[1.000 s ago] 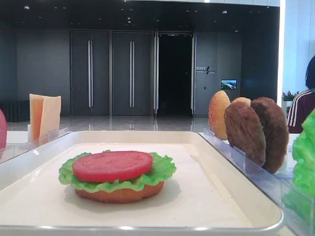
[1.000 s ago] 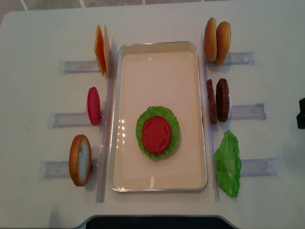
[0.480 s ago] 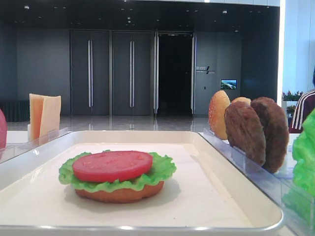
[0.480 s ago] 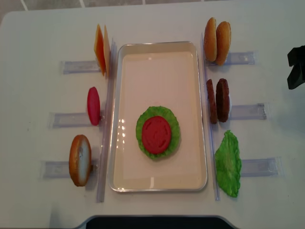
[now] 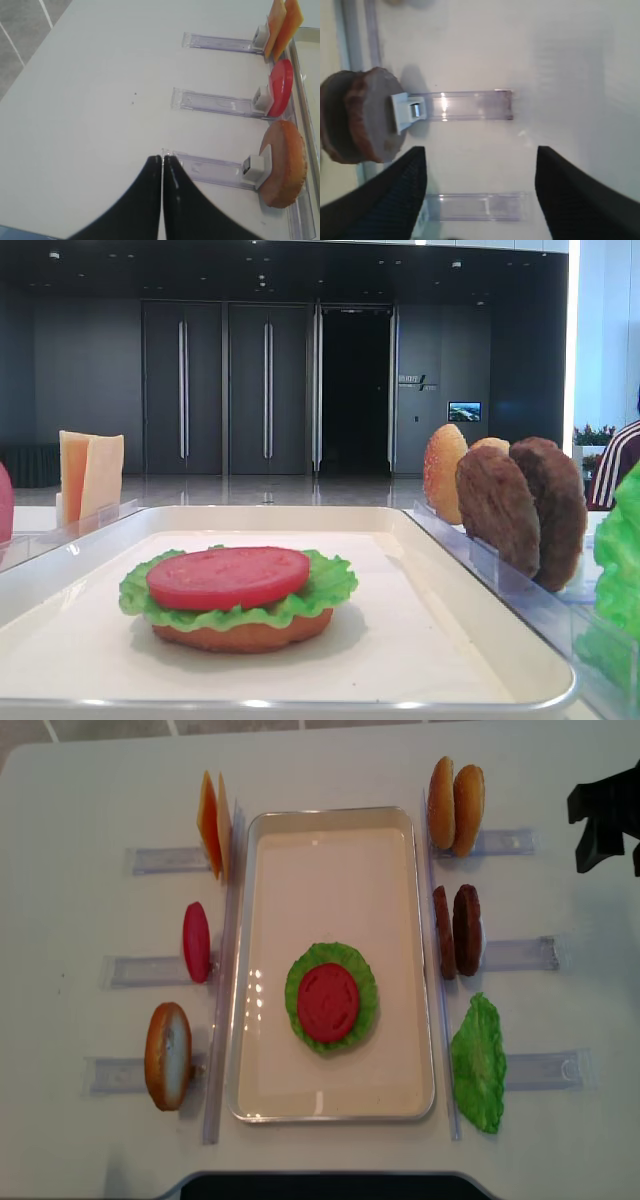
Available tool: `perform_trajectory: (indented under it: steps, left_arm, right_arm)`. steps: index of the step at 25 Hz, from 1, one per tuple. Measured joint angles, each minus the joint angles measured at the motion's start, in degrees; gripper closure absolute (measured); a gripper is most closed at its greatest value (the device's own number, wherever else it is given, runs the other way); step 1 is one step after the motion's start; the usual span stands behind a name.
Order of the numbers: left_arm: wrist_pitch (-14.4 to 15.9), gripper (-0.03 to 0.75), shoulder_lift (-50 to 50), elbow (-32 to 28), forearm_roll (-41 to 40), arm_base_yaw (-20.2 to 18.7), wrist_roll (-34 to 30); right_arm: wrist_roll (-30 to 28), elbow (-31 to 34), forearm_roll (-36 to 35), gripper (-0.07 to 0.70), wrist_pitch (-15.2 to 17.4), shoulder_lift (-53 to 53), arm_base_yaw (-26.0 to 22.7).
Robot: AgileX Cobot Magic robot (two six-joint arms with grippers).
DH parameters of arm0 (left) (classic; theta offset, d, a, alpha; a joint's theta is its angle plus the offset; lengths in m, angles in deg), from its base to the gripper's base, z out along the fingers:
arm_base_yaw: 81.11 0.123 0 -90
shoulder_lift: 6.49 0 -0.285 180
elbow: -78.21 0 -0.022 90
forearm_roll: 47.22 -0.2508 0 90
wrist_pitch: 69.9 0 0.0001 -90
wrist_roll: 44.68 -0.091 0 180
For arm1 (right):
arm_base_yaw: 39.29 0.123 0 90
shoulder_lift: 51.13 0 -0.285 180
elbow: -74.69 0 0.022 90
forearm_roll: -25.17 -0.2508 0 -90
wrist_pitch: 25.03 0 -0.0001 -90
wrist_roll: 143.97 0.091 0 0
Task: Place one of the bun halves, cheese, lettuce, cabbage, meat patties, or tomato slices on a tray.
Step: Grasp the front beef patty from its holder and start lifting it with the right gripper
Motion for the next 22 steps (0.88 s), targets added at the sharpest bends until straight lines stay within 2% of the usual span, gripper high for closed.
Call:
perform_trajectory:
  steps: [8,17,22]
  left_arm:
    - [0.0,0.715,0.0,0.0,0.0,0.0,0.0]
    - [0.0,0.715,0.0,0.0,0.0,0.0,0.0]
    - [0.0,0.715,0.0,0.0,0.0,0.0,0.0]
  right_arm:
    - [11.96,-0.94,0.0,0.158,-4.59,-0.04,12.3]
    - [19.19,-0.94,0.46,0.158,-5.66,-1.5,23.67]
    - [21.71,-0.94,1.18,0.158,-7.68,-3.41,27.84]
